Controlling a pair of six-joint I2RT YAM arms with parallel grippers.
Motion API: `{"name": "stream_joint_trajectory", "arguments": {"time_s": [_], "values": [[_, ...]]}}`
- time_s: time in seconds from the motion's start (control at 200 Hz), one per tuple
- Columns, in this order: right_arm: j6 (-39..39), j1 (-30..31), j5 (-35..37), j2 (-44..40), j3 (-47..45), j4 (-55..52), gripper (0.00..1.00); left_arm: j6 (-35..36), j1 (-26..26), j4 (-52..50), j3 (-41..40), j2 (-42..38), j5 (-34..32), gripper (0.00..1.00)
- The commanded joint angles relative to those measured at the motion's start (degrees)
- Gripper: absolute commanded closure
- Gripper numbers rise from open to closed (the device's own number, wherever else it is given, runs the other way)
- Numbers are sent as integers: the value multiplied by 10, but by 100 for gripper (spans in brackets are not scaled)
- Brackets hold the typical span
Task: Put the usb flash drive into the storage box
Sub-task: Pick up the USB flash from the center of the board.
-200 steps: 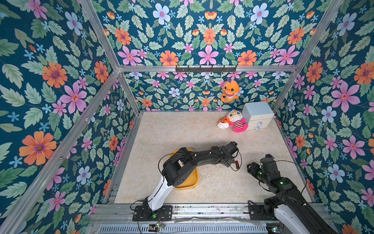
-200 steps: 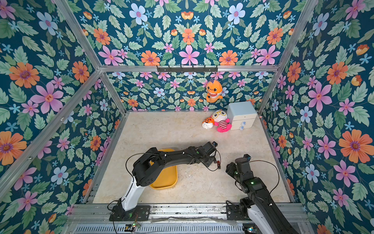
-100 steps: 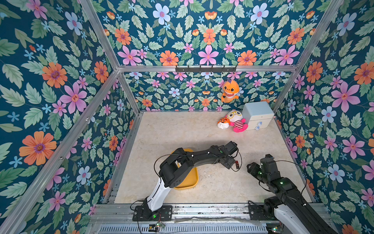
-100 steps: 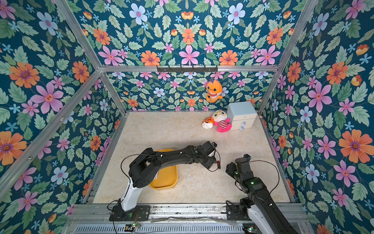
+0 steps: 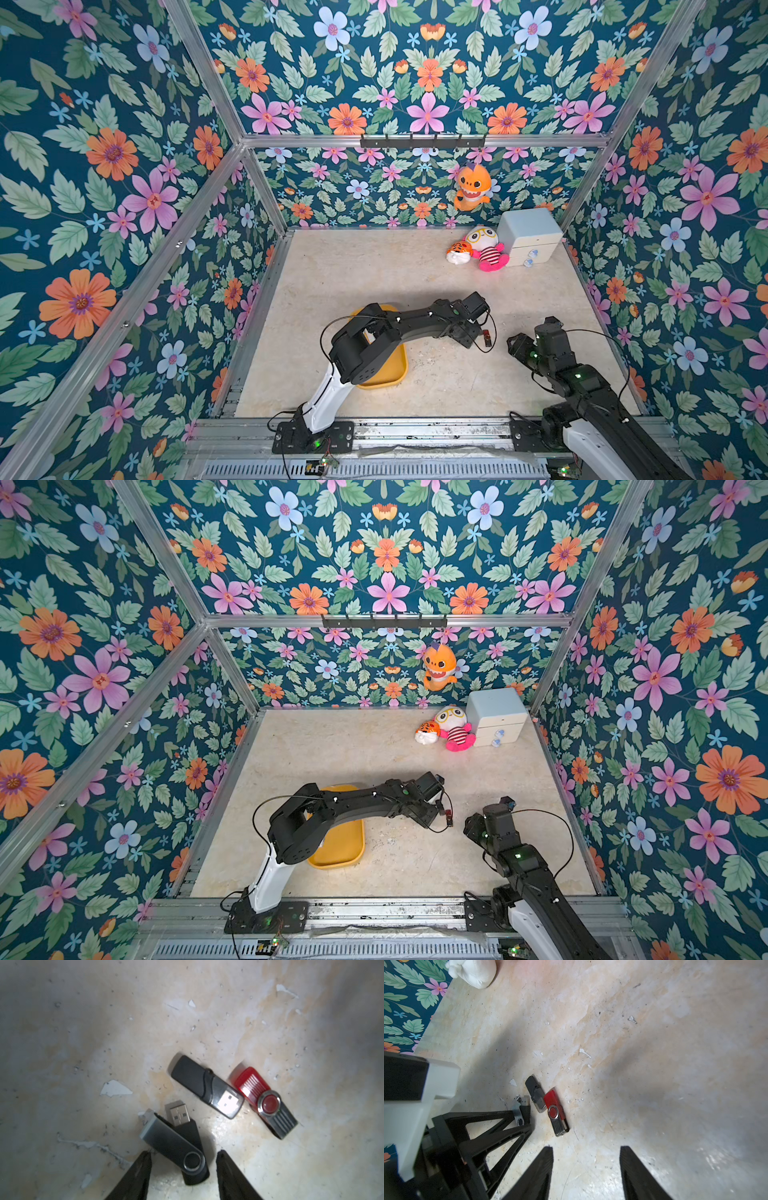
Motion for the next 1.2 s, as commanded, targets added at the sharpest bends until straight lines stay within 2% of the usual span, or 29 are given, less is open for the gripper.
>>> {"name": "stream_joint_trajectory", "arguments": {"time_s": [0.0, 0.125, 0.33, 0.73, 0.86, 1.0, 1.065, 1.195], "values": [[-4, 0, 2, 0, 0, 6, 43, -6, 1, -20, 8, 17, 3, 46], [-4, 1, 1, 1, -1, 7, 43, -7, 1, -30, 21, 31, -14, 49], [-5, 0, 0, 3, 0, 8, 43, -5, 0, -38, 15, 29, -22, 71], [-5, 0, -1, 5, -1, 10, 42, -6, -1, -37, 16, -20, -36, 91], [-6, 0, -3, 8, -1, 12, 43, -21, -1, -31, 7, -78, -59, 94], [-6, 1, -5, 13, 0, 13, 42, -68, 8, -76, -26, -169, -144, 98], [-7, 0, -5, 13, 0, 14, 42, -110, 24, -86, -78, -231, -165, 98], [-9, 0, -6, 10, 0, 15, 42, -195, 69, -82, -237, -377, -169, 97]]}}
